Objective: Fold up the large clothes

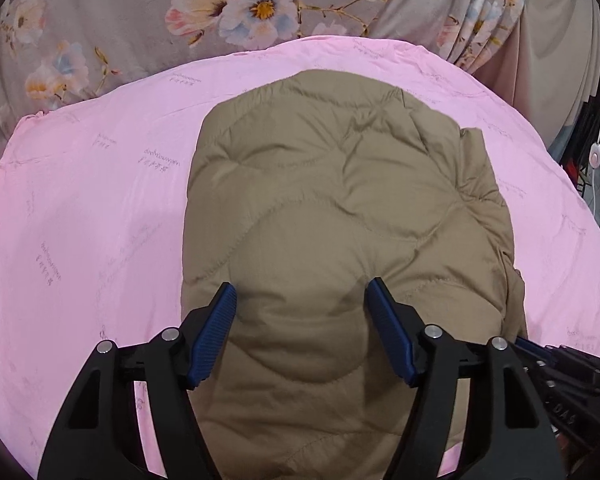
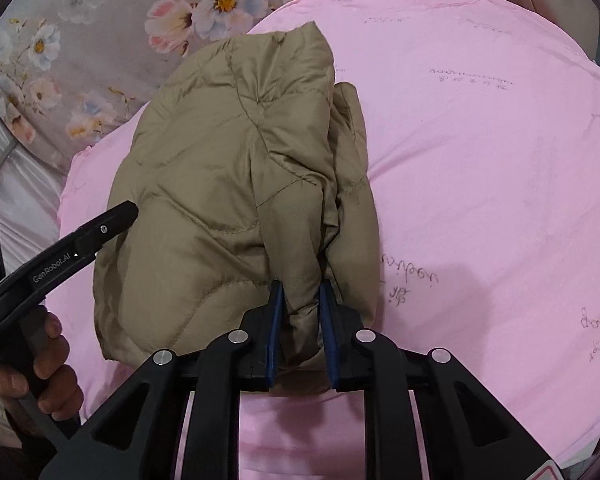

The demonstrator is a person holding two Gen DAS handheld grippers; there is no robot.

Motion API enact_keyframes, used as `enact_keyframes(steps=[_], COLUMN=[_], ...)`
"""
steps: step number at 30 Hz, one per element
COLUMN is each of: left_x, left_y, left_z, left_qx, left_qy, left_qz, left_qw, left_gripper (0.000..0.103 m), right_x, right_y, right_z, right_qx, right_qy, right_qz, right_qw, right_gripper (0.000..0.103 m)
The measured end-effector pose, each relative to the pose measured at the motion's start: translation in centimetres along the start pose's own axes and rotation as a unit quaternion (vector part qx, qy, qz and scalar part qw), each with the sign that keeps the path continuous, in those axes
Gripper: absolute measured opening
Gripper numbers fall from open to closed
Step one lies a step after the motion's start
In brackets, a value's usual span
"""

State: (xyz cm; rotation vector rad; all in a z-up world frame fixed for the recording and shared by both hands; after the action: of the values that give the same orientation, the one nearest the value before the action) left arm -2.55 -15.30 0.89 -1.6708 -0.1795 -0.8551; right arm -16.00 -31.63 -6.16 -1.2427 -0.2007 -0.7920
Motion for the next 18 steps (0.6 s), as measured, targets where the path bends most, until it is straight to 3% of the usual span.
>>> enact_keyframes(steps=[18], left_x=[-1.3], left_y=[2.2], left_z=[-1.2], left_qx=[0.045], left_qy=[0.043], left_qz=[-0.029], left_qw=[0.9976], left_gripper=[0.065], right_x=[-0.4], right_y=[1.6], right_z=[-0.4], right_qx=[-0.001], right_qy=[0.015], right_qz=[-0.006], right_qw=[1.000], right_gripper=[0.017])
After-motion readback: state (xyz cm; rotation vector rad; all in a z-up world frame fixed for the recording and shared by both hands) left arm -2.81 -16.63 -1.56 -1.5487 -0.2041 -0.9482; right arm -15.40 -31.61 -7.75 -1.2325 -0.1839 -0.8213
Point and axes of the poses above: each gripper's, at about its wrist camera, not at the fingertips, and y roughly the way its jaws point, z to its left, x to its top, the point moved 1 cm from there along y, roughly the way its jaws point, and after that the axes turned 9 degrees about -y, right-handed, at the moved point
